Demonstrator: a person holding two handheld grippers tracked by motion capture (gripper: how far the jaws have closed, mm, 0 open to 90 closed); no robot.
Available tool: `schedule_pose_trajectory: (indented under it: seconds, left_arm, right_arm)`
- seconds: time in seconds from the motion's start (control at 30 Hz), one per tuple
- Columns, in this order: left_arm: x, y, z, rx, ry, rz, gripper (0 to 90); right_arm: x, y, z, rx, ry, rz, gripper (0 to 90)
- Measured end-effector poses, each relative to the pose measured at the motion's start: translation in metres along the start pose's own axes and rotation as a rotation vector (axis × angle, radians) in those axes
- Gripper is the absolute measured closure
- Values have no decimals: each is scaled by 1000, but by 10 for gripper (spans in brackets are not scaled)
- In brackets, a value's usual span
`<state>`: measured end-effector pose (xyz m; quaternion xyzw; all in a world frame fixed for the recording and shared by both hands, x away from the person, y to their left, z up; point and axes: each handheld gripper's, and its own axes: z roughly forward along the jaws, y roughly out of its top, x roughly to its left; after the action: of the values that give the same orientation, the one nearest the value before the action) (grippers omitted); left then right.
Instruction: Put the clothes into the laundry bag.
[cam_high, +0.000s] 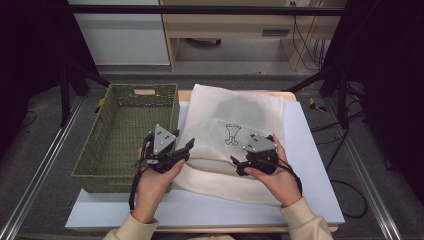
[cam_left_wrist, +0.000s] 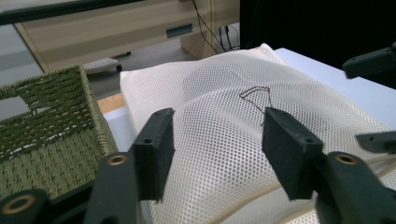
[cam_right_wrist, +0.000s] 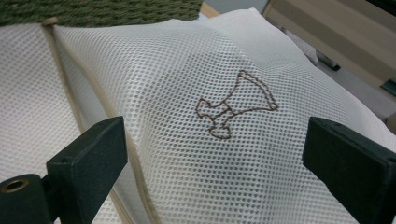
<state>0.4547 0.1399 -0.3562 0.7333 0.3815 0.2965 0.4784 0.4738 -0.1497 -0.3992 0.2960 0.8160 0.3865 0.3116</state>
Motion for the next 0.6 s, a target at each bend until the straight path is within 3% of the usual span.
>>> schedule_pose_trajectory:
  seconds: [0.17, 0.6]
  left_arm:
    - [9, 5, -2, 34, -7, -16, 296]
    - [31, 13, -12, 115, -8, -23, 177]
  right_arm:
    - [-12, 2, -9, 2, -33, 57, 74]
    - [-35, 2, -26, -23, -78, 120, 73]
